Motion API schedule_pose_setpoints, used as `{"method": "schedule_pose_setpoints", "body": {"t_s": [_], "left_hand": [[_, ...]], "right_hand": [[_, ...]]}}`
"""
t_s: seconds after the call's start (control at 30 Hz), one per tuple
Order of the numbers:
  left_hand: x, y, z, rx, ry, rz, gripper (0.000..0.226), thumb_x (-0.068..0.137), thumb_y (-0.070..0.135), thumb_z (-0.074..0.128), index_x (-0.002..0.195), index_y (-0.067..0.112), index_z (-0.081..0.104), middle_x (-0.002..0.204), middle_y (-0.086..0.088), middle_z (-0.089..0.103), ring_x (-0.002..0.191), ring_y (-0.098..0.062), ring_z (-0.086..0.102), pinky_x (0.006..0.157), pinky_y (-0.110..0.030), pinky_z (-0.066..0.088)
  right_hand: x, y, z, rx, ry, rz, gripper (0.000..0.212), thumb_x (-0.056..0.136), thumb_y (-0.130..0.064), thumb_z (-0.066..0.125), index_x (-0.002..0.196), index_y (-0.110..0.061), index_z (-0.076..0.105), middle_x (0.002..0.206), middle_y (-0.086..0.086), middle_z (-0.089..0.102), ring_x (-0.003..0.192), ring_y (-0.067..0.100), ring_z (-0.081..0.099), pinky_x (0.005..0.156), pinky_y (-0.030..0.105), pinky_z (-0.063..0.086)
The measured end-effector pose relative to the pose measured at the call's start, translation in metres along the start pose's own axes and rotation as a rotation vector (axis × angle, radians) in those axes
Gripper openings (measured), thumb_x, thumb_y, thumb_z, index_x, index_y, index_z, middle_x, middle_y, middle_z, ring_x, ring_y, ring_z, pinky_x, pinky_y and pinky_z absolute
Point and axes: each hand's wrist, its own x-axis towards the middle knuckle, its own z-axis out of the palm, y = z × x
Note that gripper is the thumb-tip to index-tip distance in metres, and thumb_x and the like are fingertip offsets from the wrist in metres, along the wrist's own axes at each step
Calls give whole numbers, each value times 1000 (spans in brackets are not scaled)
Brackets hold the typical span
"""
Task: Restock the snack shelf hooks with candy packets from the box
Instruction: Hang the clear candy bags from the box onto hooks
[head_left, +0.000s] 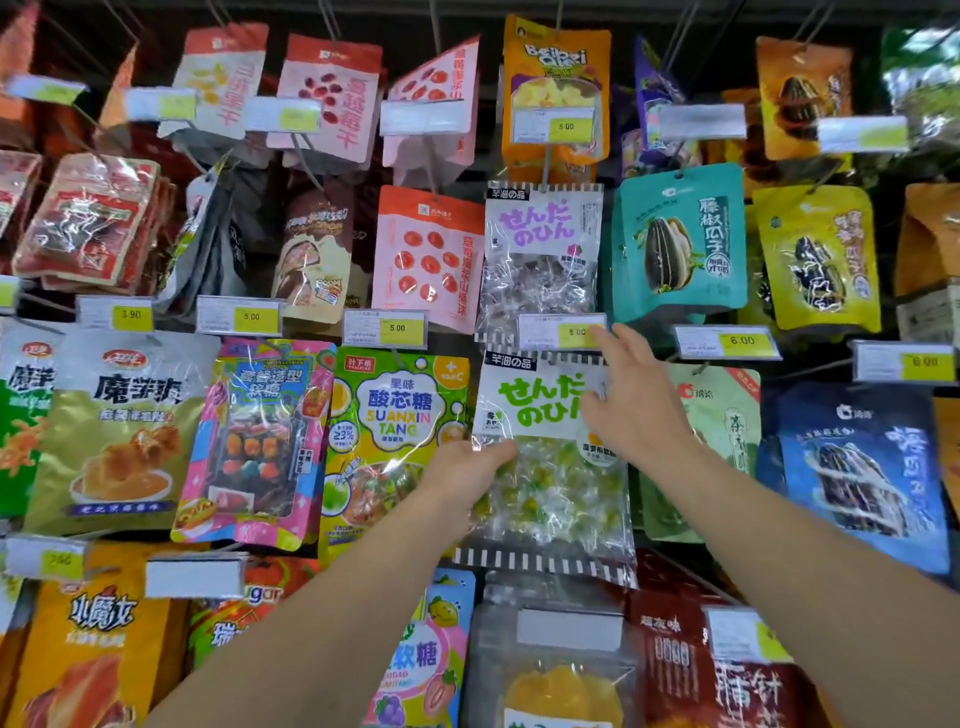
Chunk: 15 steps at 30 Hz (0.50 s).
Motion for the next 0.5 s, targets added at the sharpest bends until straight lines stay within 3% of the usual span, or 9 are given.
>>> {"method": "schedule_pose_setpoints", "body": {"t_s": [0.1, 0.2, 0.3, 0.37, 0.43, 0.5], "left_hand": [[2, -10, 5, -39, 3, -15, 94, 51, 55, 76, 130, 7, 55, 129, -14, 61, 122, -35, 54, 105, -55, 40], [1, -16, 10, -66, -16, -23, 102, 47, 61, 74, 133, 12, 51, 134, -10, 57, 122, -31, 54, 104, -53, 41], [-8, -16, 13, -63, 16, -13, 77, 71, 54, 71, 130, 9, 52, 130, -8, 58, 118, -28, 54, 104, -49, 42], [-10, -20, 12, -18, 76, 51, 50, 84, 50, 64, 118, 14, 58, 118, -5, 62, 110, -25, 56, 100, -48, 45], [-16, -27, 11, 35, 108, 133, 27, 87, 46, 64, 101, 24, 58, 104, -1, 63, 103, -26, 60, 95, -50, 50], [-24, -34, 6, 118, 112, 218, 30, 85, 39, 69, 105, 26, 50, 100, 4, 62, 97, -23, 64, 88, -49, 55]], "right_hand": [[-35, 9, 15, 60, 6, 62, 71, 88, -24, 59, 149, -21, 25, 151, -1, 25, 129, 30, 40, 103, 42, 41], [-62, 11, 20, 138, 2, 148, 68, 90, -27, 60, 148, -17, 26, 149, 1, 28, 128, 24, 41, 101, 31, 34], [-83, 10, 20, 344, -136, 264, 73, 92, -31, 61, 151, -26, 19, 149, 2, 36, 120, 21, 49, 106, 32, 34], [-94, 14, 22, 426, -245, 329, 77, 93, -32, 61, 151, -38, 12, 134, 2, 50, 94, 22, 63, 83, 28, 49], [-101, 21, 23, 453, -285, 357, 78, 91, -34, 62, 149, -47, 11, 116, -1, 56, 74, 20, 70, 55, 16, 47], [-108, 27, 26, 500, -277, 375, 75, 90, -32, 63, 146, -50, 16, 99, 3, 64, 59, 19, 68, 50, 21, 52]]}}
